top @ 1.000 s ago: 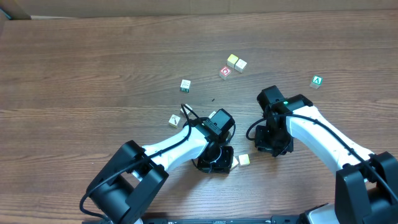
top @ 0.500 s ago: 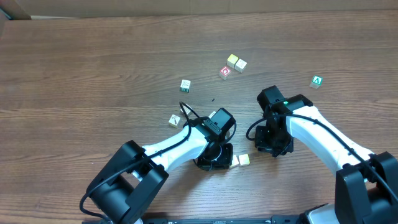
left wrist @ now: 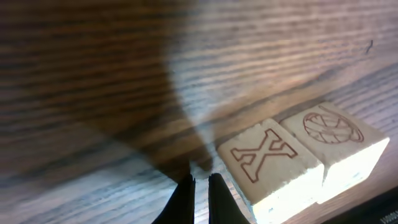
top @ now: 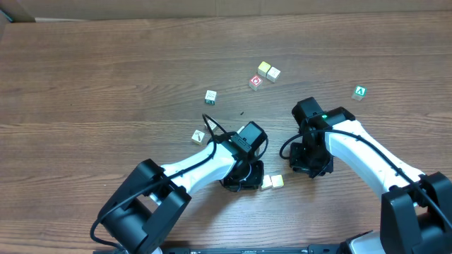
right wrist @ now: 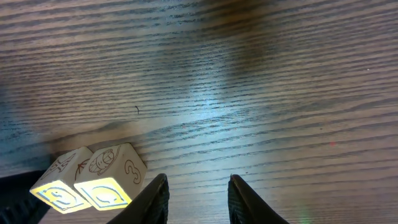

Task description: Flip 5 blocks

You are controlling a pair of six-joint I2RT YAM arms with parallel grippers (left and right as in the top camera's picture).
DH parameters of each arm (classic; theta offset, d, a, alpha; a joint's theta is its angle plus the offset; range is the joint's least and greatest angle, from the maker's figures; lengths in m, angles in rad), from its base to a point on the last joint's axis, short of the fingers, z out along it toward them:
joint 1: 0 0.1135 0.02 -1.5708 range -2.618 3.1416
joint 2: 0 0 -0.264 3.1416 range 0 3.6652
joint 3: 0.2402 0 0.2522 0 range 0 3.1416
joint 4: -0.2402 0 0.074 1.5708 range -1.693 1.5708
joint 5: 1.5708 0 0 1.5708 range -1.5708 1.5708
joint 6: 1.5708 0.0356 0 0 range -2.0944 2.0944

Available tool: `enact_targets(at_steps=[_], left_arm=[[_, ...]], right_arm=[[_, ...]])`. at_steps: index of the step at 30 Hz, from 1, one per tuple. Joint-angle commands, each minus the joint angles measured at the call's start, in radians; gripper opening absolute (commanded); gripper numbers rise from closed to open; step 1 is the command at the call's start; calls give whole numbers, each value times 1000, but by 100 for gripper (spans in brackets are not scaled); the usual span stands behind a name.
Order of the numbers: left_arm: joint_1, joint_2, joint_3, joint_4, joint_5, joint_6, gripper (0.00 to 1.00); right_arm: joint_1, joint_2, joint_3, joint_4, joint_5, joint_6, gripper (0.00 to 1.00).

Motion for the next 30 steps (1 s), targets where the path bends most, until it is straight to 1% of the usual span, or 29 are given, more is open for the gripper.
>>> enact_targets(at_steps=[1,14,30], left_arm=[[23,16,-7,2,-14,-14,4],[23,16,-7,41,20,-7,4],[23,16,-7,48,27,-6,4]], right_arm=[[-3,-2,-7,3,-3,4,33],[-3,-2,-7,3,-2,4,33],[-3,-2,-7,3,-2,4,33]])
